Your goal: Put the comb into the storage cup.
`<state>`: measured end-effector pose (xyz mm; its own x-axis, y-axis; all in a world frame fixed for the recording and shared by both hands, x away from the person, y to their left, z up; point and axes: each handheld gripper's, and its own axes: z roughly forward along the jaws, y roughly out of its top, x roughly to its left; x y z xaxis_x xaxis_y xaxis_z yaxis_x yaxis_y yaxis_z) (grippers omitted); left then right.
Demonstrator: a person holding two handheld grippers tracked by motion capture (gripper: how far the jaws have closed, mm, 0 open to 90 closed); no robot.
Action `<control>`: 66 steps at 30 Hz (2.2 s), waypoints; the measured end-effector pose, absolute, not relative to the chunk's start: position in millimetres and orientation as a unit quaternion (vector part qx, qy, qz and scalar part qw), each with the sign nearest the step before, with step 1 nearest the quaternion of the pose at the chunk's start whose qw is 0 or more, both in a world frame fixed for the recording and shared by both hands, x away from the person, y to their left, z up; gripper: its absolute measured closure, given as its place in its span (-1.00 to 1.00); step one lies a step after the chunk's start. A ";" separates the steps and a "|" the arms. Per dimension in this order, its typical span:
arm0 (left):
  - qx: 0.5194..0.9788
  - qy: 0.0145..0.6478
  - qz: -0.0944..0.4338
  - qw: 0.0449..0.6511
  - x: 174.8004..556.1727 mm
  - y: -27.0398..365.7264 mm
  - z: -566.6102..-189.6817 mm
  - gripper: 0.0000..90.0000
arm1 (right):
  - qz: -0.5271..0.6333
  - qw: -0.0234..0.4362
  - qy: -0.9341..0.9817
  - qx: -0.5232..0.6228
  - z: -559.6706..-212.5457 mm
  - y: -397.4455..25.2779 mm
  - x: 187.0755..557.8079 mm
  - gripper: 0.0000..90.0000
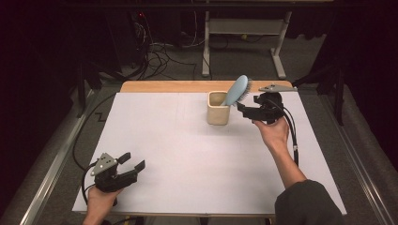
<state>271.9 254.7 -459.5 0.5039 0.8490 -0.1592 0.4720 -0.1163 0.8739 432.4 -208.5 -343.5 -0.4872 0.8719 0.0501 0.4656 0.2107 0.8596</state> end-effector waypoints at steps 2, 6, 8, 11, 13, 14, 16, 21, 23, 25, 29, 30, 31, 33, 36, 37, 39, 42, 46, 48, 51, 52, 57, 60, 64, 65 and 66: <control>0.721 0.458 0.195 0.481 271.9 254.5 -459.6 -0.30 | 0.442 0.231 0.741 0.450 -343.5 -210.4 430.3 -0.39; 0.721 0.459 0.195 0.481 272.2 254.7 -459.8 -0.30 | 0.444 0.231 0.741 0.447 -343.7 -213.0 426.5 -0.39; 0.719 0.461 0.195 0.482 272.4 255.1 -459.9 -0.30 | 0.446 0.231 0.742 0.445 -343.4 -213.8 424.3 -0.40; 0.719 0.462 0.195 0.482 272.6 255.5 -460.0 -0.30 | 0.447 0.231 0.743 0.441 -343.1 -215.0 421.1 -0.40; 0.719 0.462 0.194 0.482 272.6 255.3 -459.9 -0.30 | 0.449 0.230 0.743 0.439 -343.0 -216.0 419.2 -0.40; 0.719 0.461 0.194 0.482 272.6 255.2 -460.0 -0.30 | 0.449 0.230 0.743 0.439 -342.8 -216.3 418.5 -0.40; 0.719 0.461 0.195 0.482 272.5 255.1 -460.0 -0.30 | 0.452 0.230 0.743 0.437 -342.7 -217.3 416.6 -0.40; 0.720 0.461 0.194 0.481 272.5 255.0 -460.0 -0.30 | 0.456 0.228 0.743 0.434 -343.9 -218.3 411.5 -0.40; 0.720 0.460 0.194 0.481 272.5 254.9 -460.0 -0.30 | 0.456 0.227 0.744 0.433 -344.3 -218.8 409.8 -0.41; 0.720 0.460 0.195 0.481 272.5 254.9 -460.0 -0.30 | 0.460 0.227 0.743 0.431 -344.3 -219.9 407.6 -0.41; 0.720 0.461 0.195 0.481 272.6 254.8 -460.0 -0.30 | 0.465 0.227 0.740 0.430 -344.5 -222.1 404.5 -0.41; 0.721 0.460 0.195 0.480 272.5 254.7 -460.0 -0.30 | 0.466 0.227 0.740 0.430 -344.6 -222.6 403.8 -0.41; 0.722 0.460 0.195 0.479 272.3 254.7 -460.0 -0.30 | 0.466 0.227 0.740 0.429 -344.7 -223.2 403.1 -0.41; 0.722 0.459 0.196 0.479 272.2 254.6 -459.9 -0.30 | 0.466 0.227 0.739 0.430 -344.5 -224.9 401.5 -0.41; 0.721 0.460 0.196 0.480 272.2 254.9 -460.0 -0.30 | 0.463 0.228 0.741 0.430 -345.5 -227.0 399.5 -0.41; 0.721 0.461 0.196 0.480 272.5 254.9 -460.1 -0.30 | 0.461 0.228 0.742 0.431 -345.9 -227.5 398.9 -0.41; 0.722 0.460 0.195 0.479 272.5 254.8 -460.0 -0.30 | 0.462 0.228 0.741 0.431 -347.1 -229.1 397.5 -0.41; 0.721 0.460 0.197 0.479 273.1 254.6 -460.4 -0.30 | 0.461 0.225 0.742 0.431 -350.2 -231.7 396.0 -0.41; 0.721 0.461 0.196 0.478 273.6 254.6 -460.6 -0.30 | 0.458 0.223 0.742 0.436 -353.4 -236.0 395.3 -0.41; 0.721 0.461 0.196 0.478 273.7 254.5 -460.7 -0.30 | 0.461 0.223 0.740 0.437 -353.8 -238.6 394.1 -0.41; 0.723 0.460 0.197 0.476 273.8 254.2 -461.0 -0.30 | 0.460 0.223 0.740 0.437 -353.8 -240.3 393.1 -0.41; 0.724 0.459 0.198 0.476 273.8 254.0 -461.0 -0.30 | 0.459 0.223 0.741 0.436 -353.9 -240.5 392.7 -0.41; 0.723 0.461 0.198 0.475 273.8 253.6 -460.9 -0.30 | 0.462 0.222 0.740 0.435 -355.9 -243.0 391.3 -0.41; 0.724 0.460 0.197 0.474 274.0 253.5 -460.9 -0.30 | 0.463 0.222 0.739 0.436 -355.6 -244.0 389.9 -0.41; 0.724 0.460 0.198 0.475 273.7 253.6 -460.8 -0.30 | 0.466 0.222 0.739 0.434 -354.1 -244.4 386.8 -0.41; 0.724 0.459 0.198 0.475 273.6 253.7 -460.8 -0.30 | 0.466 0.223 0.739 0.432 -353.5 -244.4 385.6 -0.41; 0.724 0.459 0.199 0.475 273.5 253.7 -460.7 -0.30 | 0.467 0.223 0.739 0.432 -353.0 -244.3 384.4 -0.41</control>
<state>273.5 253.7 -460.7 0.4991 0.8537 -0.1489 0.4765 -0.1269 0.8700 384.4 -244.3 -353.0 -0.5286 0.8456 0.0742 0.4299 0.1912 0.8824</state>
